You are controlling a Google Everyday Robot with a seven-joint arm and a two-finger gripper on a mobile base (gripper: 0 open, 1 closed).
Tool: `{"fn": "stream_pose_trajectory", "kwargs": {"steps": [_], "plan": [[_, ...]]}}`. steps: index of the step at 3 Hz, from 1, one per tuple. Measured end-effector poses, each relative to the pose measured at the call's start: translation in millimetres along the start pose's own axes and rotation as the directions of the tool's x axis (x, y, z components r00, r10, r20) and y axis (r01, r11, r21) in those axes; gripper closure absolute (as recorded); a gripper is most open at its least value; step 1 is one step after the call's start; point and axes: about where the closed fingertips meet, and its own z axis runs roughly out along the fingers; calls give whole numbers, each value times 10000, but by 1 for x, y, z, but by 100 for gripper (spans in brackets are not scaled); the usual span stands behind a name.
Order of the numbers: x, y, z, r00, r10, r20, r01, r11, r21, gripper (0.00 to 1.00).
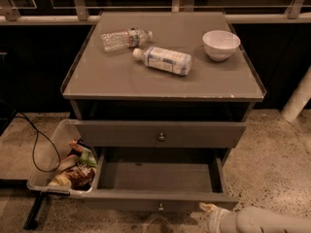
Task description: Close middle drawer
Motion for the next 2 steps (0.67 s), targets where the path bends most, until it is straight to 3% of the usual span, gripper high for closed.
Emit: {"fn": "stream_pose_trajectory", "kwargs": {"steps": [1,2], "plan": [[-29,-21,26,9985,-343,419,351,9992,-186,18],[-56,-48,46,9947,-674,783,689,9975,-160,42]]}}
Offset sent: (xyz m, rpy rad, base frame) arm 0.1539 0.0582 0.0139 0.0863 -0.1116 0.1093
